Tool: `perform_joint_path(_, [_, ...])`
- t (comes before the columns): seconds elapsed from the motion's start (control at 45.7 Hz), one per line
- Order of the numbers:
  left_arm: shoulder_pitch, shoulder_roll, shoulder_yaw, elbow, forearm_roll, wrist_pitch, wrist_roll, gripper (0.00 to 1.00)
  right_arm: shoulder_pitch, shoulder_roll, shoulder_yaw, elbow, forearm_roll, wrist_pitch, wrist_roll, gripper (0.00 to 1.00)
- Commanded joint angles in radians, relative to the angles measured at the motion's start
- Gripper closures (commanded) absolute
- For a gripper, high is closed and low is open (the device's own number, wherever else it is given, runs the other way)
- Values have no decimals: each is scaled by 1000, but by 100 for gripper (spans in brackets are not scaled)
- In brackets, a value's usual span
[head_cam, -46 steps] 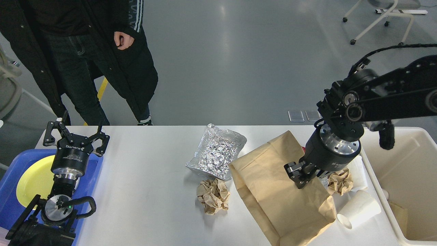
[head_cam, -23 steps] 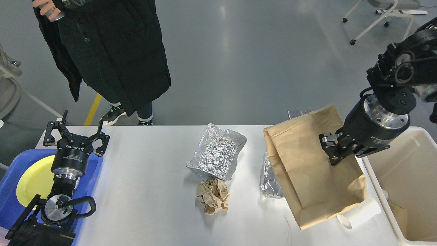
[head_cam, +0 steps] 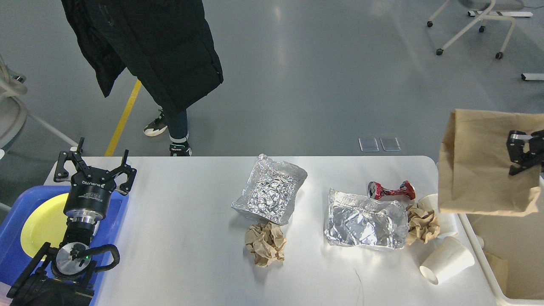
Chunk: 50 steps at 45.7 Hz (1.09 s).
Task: Tidy desktop
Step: 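Lift the brown paper bag and carry it into the white bin, then open the right gripper inside the bin to release the bag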
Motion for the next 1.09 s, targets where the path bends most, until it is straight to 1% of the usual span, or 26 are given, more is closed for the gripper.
perform_joint_path(0.0, [-1, 0, 0, 0, 0, 0, 0, 4, -146, -67, 24, -164, -2, -33, 0, 100])
perform_joint_path(0.066, [-1, 0, 0, 0, 0, 0, 0, 4, -243, -83, 47, -228, 0, -97, 0, 100])
perform_joint_path(0.153, [-1, 0, 0, 0, 0, 0, -1, 4, -400, -91, 105, -300, 0, -240, 0, 100])
perform_joint_path(0.175, [-1, 0, 0, 0, 0, 0, 0, 4, -494, -91, 140, -338, 0, -325, 0, 100])
perform_joint_path(0.197, [-1, 0, 0, 0, 0, 0, 0, 4, -624, -82, 194, -398, 4, -446, 0, 100])
perform_joint_path(0.241, [-1, 0, 0, 0, 0, 0, 0, 4, -710, -79, 237, -435, 9, -525, 0, 100])
perform_joint_path(0.306, [1, 0, 0, 0, 0, 0, -1, 4, -822, -71, 301, -494, 9, -611, 0, 100])
perform_joint_path(0.372, [1, 0, 0, 0, 0, 0, 0, 4, -924, -42, 352, -556, 9, -673, 0, 100])
perform_joint_path(0.525, [-1, 0, 0, 0, 0, 0, 0, 4, -1169, 59, 456, -754, 11, -754, 0, 100])
perform_joint_path(0.656, [-1, 0, 0, 0, 0, 0, -1, 4, -1407, 186, 588, -980, 11, -786, 2, 100])
perform_joint_path(0.744, [-1, 0, 0, 0, 0, 0, -1, 4, -1496, 266, 646, -1086, 11, -796, 2, 100])
perform_joint_path(0.809, [-1, 0, 0, 0, 0, 0, -1, 4, -1527, 311, 648, -1129, 9, -806, 2, 100])
perform_joint_path(0.875, [-1, 0, 0, 0, 0, 0, -1, 4, -1544, 337, 648, -1138, 9, -822, 0, 100])
perform_joint_path(1.072, [-1, 0, 0, 0, 0, 0, -1, 4, -1550, 357, 647, -1138, 7, -833, 0, 100])
